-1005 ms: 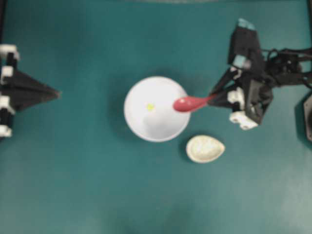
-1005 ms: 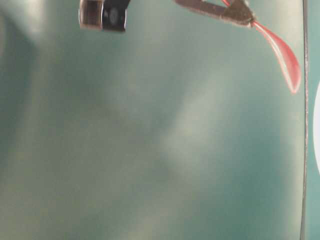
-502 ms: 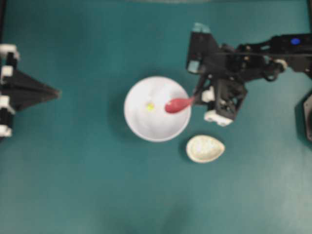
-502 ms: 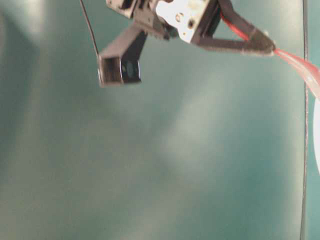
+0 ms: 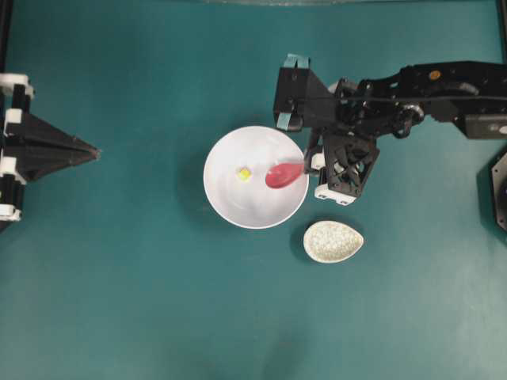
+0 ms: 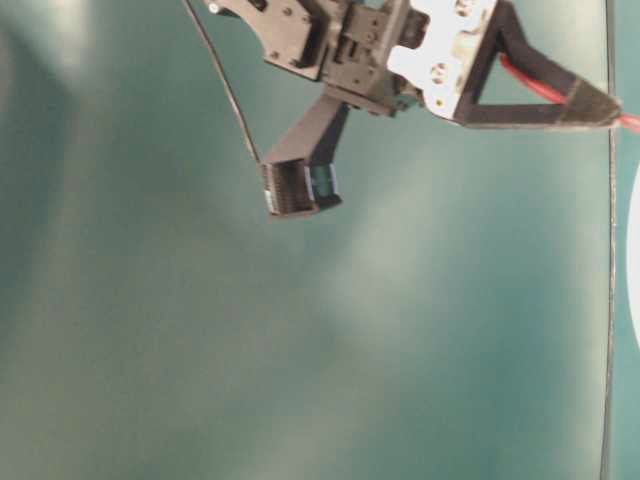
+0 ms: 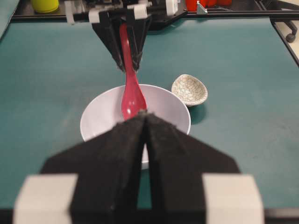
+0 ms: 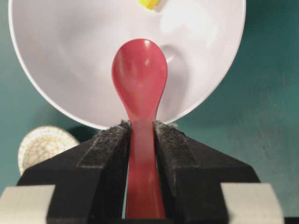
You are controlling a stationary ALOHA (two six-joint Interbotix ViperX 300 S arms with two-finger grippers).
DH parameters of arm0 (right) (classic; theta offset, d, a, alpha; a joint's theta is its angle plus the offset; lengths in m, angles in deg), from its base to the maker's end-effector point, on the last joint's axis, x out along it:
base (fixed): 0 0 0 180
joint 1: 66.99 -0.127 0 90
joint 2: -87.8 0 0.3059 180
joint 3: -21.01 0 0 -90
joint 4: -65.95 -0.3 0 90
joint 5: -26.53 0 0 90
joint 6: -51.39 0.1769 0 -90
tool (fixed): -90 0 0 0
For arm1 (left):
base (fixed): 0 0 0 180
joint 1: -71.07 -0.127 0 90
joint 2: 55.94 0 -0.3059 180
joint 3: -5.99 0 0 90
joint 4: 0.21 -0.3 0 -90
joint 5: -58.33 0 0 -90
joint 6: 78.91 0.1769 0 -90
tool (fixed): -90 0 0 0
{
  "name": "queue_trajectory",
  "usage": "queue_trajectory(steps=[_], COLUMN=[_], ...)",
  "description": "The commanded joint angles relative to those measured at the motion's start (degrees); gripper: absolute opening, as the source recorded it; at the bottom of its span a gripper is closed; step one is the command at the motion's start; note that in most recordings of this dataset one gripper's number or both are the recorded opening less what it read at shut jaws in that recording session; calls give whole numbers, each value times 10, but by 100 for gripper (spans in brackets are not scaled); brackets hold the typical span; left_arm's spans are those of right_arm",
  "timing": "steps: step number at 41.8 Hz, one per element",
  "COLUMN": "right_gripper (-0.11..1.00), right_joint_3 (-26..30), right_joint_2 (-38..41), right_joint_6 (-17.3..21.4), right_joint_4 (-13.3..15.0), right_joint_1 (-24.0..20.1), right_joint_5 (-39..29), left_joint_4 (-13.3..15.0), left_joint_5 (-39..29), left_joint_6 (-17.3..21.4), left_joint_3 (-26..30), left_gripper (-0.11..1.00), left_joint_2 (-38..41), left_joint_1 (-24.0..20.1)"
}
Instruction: Scoop the yellow hexagonal prism block from the bowl with a spoon using the right arm.
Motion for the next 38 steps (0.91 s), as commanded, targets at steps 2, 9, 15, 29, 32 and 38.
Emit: queue_trajectory(steps=[2, 9, 15, 29, 32, 38], right_gripper=[22, 22, 22, 22, 22, 22], right_joint_3=[12, 12, 12, 12, 13, 18], right_joint_2=[2, 14, 20, 33, 36, 40], right_joint_6=[0, -1, -2, -1, -1, -3], right_joint_4=[1, 1, 1, 1, 1, 1], right_joint_1=[1, 1, 1, 1, 1, -2], right_joint_5=[18, 43, 61, 83, 88, 99], left_joint_4=[-1, -1, -1, -1, -1, -1], left_joint_5=[5, 6, 5, 6, 6, 6], left_joint_6=[1, 0, 0, -2, -3, -3], left_joint_3=[11, 11, 11, 12, 12, 12], left_gripper=[1, 1, 1, 1, 1, 1], left_joint_2=[5, 5, 5, 4, 5, 5], left_joint_1=[0, -1, 0, 0, 0, 0])
